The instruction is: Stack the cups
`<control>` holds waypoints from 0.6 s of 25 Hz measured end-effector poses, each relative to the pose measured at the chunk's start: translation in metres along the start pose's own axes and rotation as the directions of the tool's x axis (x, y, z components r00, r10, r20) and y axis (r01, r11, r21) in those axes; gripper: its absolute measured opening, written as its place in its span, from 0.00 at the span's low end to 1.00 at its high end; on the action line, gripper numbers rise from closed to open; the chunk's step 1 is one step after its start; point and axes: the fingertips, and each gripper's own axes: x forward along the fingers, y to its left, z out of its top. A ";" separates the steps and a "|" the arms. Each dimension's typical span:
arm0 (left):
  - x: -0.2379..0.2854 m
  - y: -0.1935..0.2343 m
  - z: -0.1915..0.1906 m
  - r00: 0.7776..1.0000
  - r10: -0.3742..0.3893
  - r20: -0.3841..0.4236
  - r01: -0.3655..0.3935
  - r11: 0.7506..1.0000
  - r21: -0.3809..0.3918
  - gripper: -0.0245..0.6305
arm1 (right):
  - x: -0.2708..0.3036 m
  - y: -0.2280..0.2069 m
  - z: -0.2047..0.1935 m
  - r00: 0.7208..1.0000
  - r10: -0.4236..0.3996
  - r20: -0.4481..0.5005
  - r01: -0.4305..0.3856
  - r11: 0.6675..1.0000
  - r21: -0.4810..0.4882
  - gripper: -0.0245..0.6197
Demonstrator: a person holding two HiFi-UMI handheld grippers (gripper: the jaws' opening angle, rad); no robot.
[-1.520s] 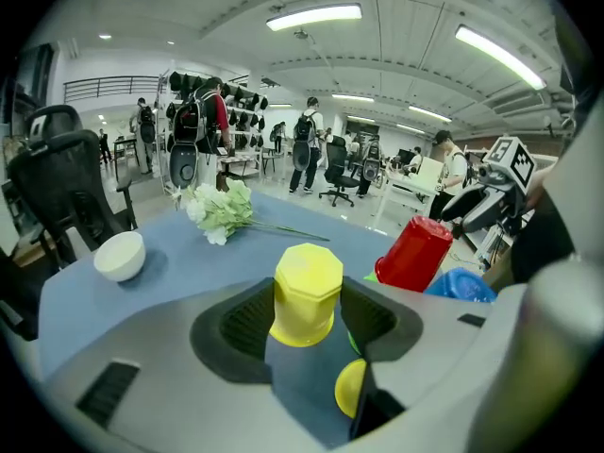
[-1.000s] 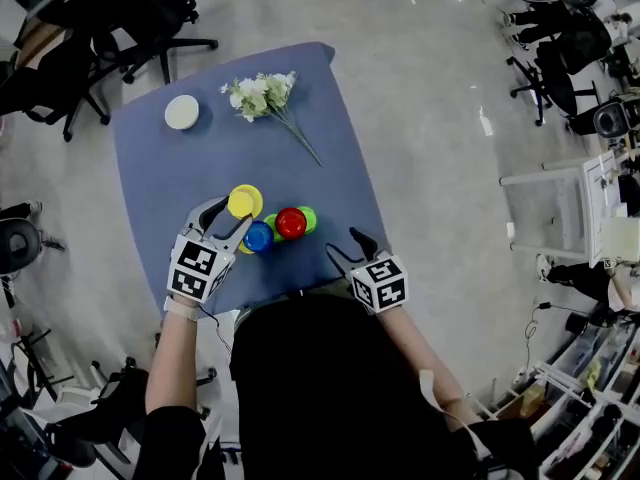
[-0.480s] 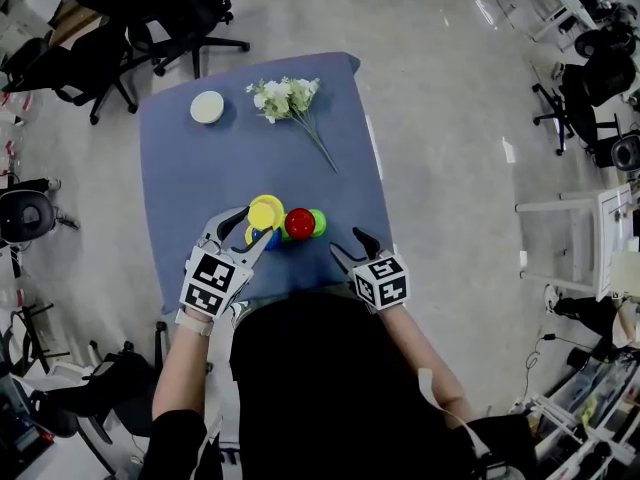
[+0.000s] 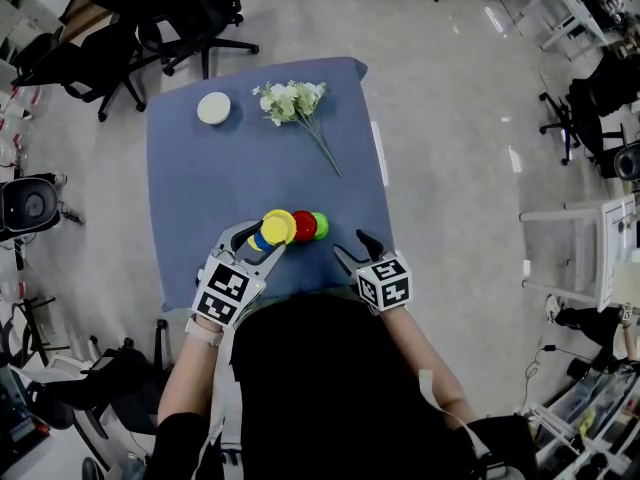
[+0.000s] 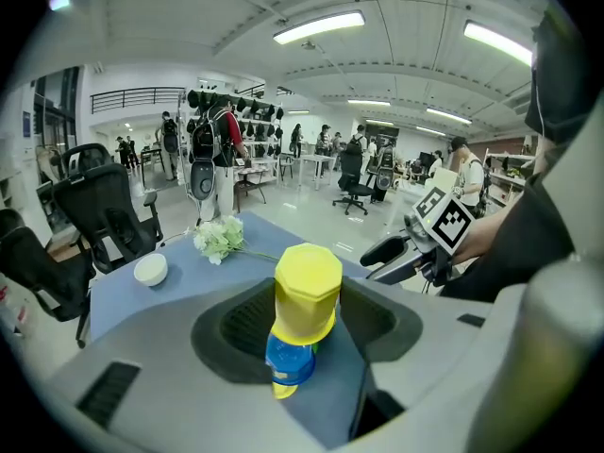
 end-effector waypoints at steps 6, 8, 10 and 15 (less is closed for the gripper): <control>0.005 -0.003 -0.009 0.999 -0.005 -0.037 0.005 1.000 0.007 0.37 | 0.000 -0.002 0.000 1.000 -0.001 -0.003 0.001 1.000 -0.001 0.46; 0.007 -0.004 -0.013 0.999 -0.004 -0.045 0.005 1.000 0.009 0.37 | 0.000 -0.001 -0.001 1.000 0.000 -0.003 0.000 1.000 -0.002 0.46; 0.008 -0.004 -0.015 0.999 -0.003 -0.046 0.004 1.000 0.009 0.37 | 0.000 -0.001 -0.001 1.000 0.000 -0.003 0.000 1.000 -0.002 0.46; 0.008 -0.005 -0.017 0.999 -0.005 -0.041 0.006 1.000 0.009 0.38 | -0.001 0.002 -0.002 1.000 -0.002 -0.002 0.002 1.000 -0.003 0.46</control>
